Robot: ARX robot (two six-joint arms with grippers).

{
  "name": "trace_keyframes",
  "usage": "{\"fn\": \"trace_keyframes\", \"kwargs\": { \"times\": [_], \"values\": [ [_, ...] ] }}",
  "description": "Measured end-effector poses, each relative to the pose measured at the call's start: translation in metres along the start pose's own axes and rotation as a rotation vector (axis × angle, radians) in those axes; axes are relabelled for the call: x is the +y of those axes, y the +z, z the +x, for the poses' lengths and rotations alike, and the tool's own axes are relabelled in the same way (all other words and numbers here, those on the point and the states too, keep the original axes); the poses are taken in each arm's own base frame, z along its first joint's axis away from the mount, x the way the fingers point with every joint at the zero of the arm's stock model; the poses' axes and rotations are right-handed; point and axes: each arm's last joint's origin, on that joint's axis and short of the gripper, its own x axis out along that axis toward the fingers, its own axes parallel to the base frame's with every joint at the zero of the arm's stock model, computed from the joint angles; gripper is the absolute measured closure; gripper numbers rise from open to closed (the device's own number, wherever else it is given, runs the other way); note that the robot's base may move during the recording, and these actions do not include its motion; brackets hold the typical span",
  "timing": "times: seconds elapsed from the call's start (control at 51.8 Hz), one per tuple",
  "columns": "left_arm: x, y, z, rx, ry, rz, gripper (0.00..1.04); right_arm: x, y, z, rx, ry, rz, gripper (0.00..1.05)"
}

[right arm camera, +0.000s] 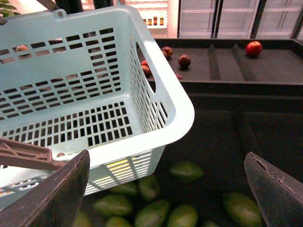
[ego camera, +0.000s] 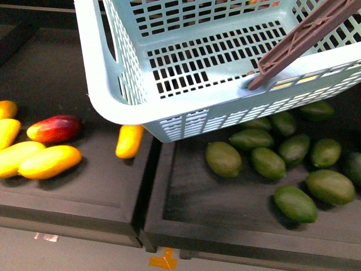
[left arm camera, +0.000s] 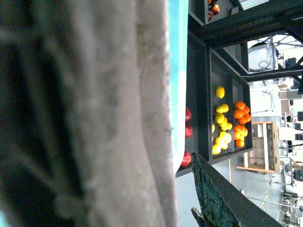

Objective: Pick lemon and mango into basket

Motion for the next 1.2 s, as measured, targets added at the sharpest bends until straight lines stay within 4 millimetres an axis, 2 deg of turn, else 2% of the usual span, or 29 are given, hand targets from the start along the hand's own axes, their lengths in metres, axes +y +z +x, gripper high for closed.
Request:
{"fn": "trace_keyframes", "kwargs": {
  "times": [1.198],
  "values": [
    [0.0001,0.0001,-0.0001,-0.001,0.001,0.0,0.78,0.0001,-0.0001,0.0002,0.002,0.001,0.0,0.09]
  ]
}}
